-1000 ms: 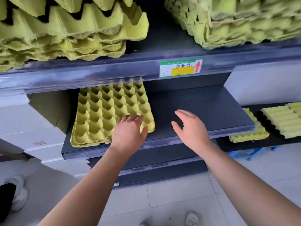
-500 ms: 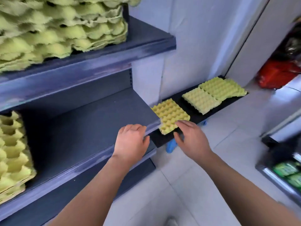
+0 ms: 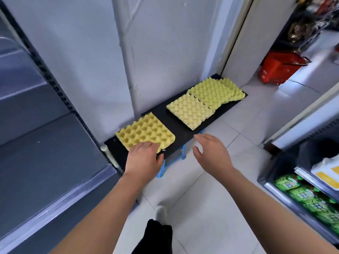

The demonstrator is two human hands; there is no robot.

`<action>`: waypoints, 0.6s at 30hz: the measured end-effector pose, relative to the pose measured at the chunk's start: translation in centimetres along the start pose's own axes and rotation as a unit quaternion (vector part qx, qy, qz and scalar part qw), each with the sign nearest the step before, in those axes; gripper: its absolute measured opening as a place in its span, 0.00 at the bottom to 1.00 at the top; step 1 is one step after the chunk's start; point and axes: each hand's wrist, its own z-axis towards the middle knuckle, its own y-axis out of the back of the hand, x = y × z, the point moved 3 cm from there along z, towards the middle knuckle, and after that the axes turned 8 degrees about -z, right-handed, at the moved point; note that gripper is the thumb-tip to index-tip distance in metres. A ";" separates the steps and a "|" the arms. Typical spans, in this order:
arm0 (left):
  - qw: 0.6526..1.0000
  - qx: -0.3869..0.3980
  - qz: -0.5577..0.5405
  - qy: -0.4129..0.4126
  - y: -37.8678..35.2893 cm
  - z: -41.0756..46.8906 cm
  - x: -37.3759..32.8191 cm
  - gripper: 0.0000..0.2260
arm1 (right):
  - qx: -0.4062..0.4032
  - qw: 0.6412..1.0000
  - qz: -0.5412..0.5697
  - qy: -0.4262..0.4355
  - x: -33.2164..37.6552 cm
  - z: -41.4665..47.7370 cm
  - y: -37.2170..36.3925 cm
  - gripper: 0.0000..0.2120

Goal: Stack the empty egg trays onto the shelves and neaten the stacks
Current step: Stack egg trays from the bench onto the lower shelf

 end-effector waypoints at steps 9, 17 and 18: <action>0.998 0.050 0.005 0.045 -4.6 17.0 -1.3 0.16 | 0.038 0.999 0.000 -0.022 -8.2 15.6 -3.3 0.14; 0.995 0.081 0.013 0.055 -8.0 30.0 -4.6 0.16 | 0.063 0.997 0.023 -0.042 -17.2 25.6 -5.4 0.16; 0.995 0.083 0.008 0.056 -8.6 31.3 -5.2 0.15 | 0.063 0.997 0.026 -0.048 -18.6 26.6 -5.5 0.16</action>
